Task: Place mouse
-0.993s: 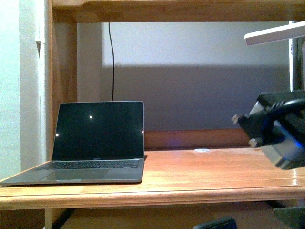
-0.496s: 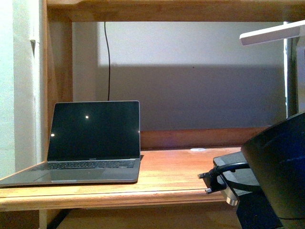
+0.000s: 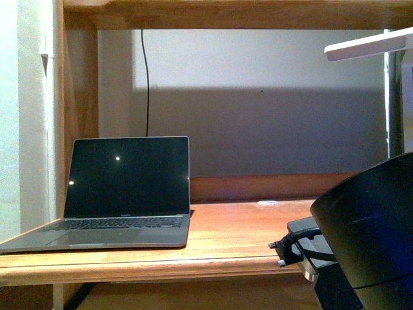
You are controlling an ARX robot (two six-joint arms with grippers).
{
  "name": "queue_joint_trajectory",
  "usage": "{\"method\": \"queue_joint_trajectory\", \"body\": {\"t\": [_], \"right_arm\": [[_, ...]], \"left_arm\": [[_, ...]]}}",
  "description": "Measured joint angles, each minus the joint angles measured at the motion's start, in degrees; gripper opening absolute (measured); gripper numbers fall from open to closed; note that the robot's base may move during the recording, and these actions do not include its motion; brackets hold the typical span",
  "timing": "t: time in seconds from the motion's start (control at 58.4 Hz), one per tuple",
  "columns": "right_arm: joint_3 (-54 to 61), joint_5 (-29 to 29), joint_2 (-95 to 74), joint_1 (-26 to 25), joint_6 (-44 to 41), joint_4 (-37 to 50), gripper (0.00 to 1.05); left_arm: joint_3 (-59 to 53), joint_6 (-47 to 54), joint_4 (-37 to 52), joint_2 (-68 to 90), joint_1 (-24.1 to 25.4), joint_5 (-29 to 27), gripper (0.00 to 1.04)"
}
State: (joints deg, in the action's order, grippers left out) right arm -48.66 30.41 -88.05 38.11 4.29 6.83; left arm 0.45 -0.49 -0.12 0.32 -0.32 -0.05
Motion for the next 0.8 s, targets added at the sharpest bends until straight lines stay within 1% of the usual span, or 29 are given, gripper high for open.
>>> {"method": "queue_joint_trajectory", "body": {"t": [0.171,0.394,0.462,0.65,0.702,0.805], "right_arm": [[-1.22,-0.7,-1.79,-2.32,1.38,-2.75,0.97],[-2.95,-4.7,-2.38,-4.57,4.76,-5.16,0.97],[-2.95,-5.42,-2.38,-4.83,5.22,-5.09,0.89],[-2.71,-6.82,-2.27,-5.55,5.95,-4.13,0.62],[-2.34,-7.15,-1.9,-5.79,6.03,-3.82,0.58],[-1.46,-7.61,-0.39,-6.51,6.01,-3.78,0.56]], "left_arm": [[0.0,0.0,0.0,0.0,0.02,0.0,0.97],[0.0,0.0,0.0,0.0,0.0,0.0,0.97],[0.02,0.0,0.0,0.0,0.0,0.0,0.97],[0.0,0.0,0.0,0.0,0.0,0.0,0.97],[0.0,0.0,0.0,0.0,0.0,0.0,0.97],[0.0,0.0,0.0,0.0,0.02,0.0,0.97]]}}
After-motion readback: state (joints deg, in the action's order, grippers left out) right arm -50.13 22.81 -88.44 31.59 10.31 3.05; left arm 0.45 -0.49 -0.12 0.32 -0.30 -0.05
